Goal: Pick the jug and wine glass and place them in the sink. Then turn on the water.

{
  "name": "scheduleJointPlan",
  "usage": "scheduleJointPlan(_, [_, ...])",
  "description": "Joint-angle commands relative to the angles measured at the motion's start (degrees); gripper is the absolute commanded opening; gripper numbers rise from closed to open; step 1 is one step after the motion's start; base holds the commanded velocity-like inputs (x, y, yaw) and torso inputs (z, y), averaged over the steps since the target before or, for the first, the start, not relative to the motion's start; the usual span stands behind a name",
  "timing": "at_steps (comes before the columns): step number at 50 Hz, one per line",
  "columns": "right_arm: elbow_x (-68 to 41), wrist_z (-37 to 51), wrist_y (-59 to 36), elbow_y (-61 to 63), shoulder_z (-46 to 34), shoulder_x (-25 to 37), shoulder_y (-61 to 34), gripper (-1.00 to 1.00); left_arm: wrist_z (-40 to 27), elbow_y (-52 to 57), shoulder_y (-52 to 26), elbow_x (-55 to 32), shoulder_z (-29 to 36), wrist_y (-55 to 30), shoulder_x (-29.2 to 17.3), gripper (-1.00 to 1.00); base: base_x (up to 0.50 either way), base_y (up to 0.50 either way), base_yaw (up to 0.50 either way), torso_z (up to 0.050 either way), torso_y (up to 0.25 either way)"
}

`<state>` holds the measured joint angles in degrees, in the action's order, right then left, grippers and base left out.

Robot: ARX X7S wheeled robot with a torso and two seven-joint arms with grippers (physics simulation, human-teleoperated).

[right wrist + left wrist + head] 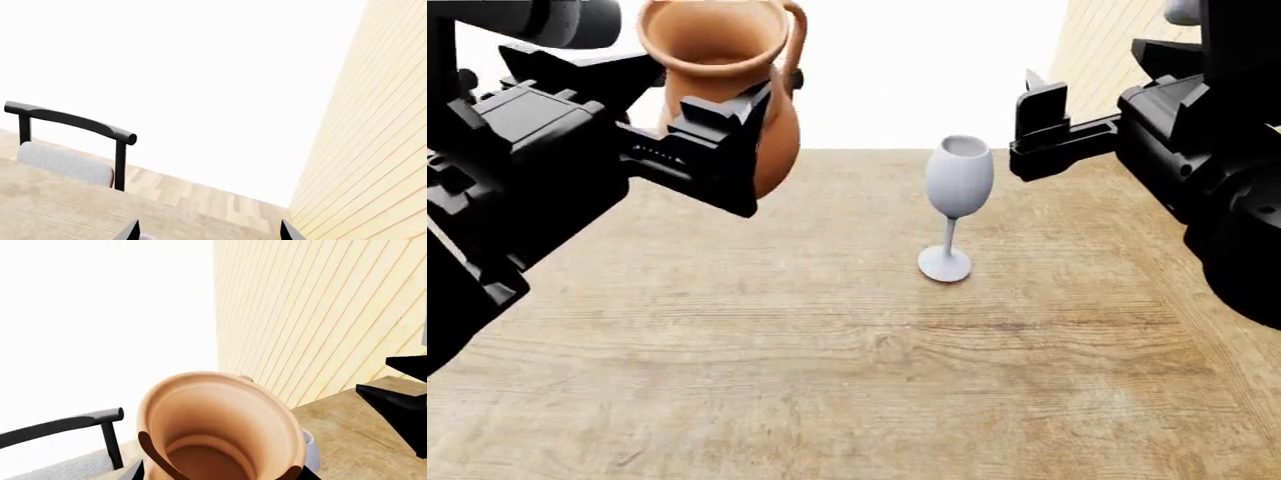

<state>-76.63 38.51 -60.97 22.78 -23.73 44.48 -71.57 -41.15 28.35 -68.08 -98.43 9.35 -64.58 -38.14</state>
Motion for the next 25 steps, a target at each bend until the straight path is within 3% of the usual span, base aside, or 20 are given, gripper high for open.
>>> scheduleJointPlan(1, [1.83, -2.15, 2.5, -1.12, -0.9, -2.4, 1.42, 1.0, -6.08, -2.12, -8.07, -4.33, -1.36, -0.98, -4.28, -1.0, 0.0, 0.0, 0.0, 0.0, 0.0])
scheduleJointPlan(25, [12.01, -10.37, 10.28, -15.04, -5.95, -11.51, 1.21, 1.0, -8.2, -3.18, -12.55, -6.6, -0.06, -1.49, -6.77, -1.0, 0.0, 0.0, 0.0, 0.001, 0.001])
